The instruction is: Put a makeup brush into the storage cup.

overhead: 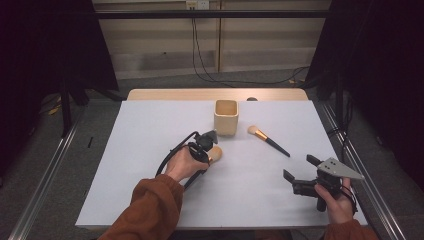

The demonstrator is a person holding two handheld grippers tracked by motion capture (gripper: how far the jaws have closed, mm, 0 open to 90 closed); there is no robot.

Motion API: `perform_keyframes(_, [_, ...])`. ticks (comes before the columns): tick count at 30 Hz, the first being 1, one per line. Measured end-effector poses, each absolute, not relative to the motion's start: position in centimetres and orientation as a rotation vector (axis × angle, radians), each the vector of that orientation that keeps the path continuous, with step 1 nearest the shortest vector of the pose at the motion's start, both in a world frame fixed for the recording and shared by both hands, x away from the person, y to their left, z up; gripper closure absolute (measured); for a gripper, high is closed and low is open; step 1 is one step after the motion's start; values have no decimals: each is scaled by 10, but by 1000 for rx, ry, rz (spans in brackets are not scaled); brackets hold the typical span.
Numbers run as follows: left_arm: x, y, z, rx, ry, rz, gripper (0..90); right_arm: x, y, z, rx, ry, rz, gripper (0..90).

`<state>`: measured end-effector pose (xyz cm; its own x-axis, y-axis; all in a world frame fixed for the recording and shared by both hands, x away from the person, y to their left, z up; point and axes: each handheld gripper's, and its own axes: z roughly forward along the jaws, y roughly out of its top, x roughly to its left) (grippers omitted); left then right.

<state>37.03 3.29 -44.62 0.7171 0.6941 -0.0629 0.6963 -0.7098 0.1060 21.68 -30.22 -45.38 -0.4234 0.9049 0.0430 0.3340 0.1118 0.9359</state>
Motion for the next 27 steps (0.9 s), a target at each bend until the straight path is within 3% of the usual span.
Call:
perform_keyframes(15, [373, 43, -445, 2759, 1066, -82, 719, 217, -303, -454, 1206, 1831, 1302, 4])
perform_keyframes(27, [376, 54, -440, 2662, 1107, -97, 720, 217, -303, -454, 1205, 1830, 1301, 4])
